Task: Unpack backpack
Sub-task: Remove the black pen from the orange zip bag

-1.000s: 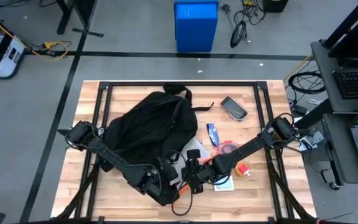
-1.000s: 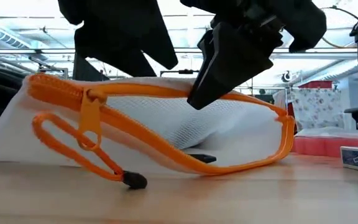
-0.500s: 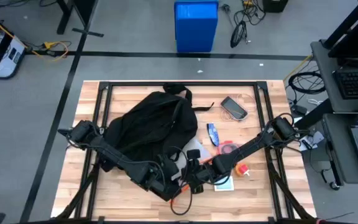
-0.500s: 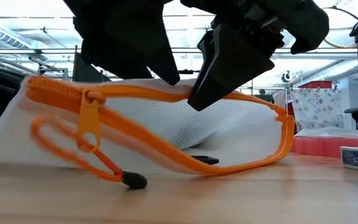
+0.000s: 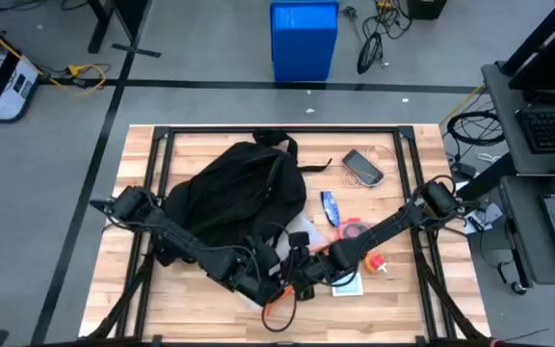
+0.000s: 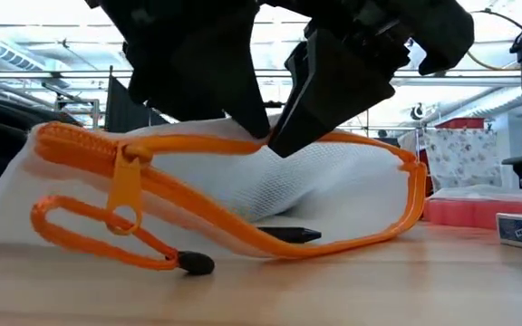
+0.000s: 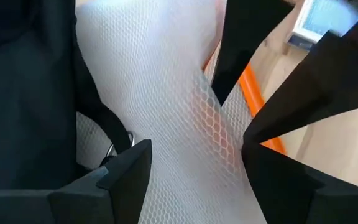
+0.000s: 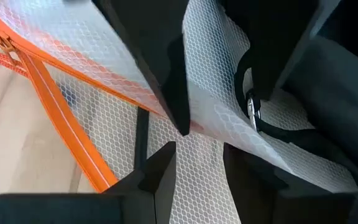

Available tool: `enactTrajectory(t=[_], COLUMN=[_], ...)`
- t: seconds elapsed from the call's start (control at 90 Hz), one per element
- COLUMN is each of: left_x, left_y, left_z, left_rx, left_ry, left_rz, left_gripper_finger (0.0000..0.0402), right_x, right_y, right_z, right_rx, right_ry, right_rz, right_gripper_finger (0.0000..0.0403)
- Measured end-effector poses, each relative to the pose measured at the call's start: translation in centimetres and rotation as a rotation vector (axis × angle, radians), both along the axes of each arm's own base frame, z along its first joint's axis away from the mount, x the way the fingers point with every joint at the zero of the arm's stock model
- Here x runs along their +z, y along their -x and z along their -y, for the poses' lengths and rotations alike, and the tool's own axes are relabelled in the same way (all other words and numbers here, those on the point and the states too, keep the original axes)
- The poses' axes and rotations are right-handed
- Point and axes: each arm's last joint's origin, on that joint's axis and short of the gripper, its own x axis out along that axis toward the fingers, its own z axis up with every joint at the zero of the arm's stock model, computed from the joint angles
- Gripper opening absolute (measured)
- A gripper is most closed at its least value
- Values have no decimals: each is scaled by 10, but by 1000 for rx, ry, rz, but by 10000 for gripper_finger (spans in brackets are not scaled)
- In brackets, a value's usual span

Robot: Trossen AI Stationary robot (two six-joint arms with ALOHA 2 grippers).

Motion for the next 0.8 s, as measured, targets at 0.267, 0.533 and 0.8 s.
enactTrajectory(t=[0.267,0.533,0.8], left_x=[-4,-5,-5], left_y=[-3,-2,-1], left_z=[-3,-5,-3], left_rx=[-40,-42,-42], left_ry=[-7,-21,-29], left_rz=[-35,-52,-49], left_gripper_finger=[137,9,1], right_x=[2,2,1], right_y=[0,2,10], right_z=[-2,-6,-23], right_rx=[22,47,99], right_ry=[9,19,-121], right_rz=[2,0,-50], right_gripper_finger=[119,118,118])
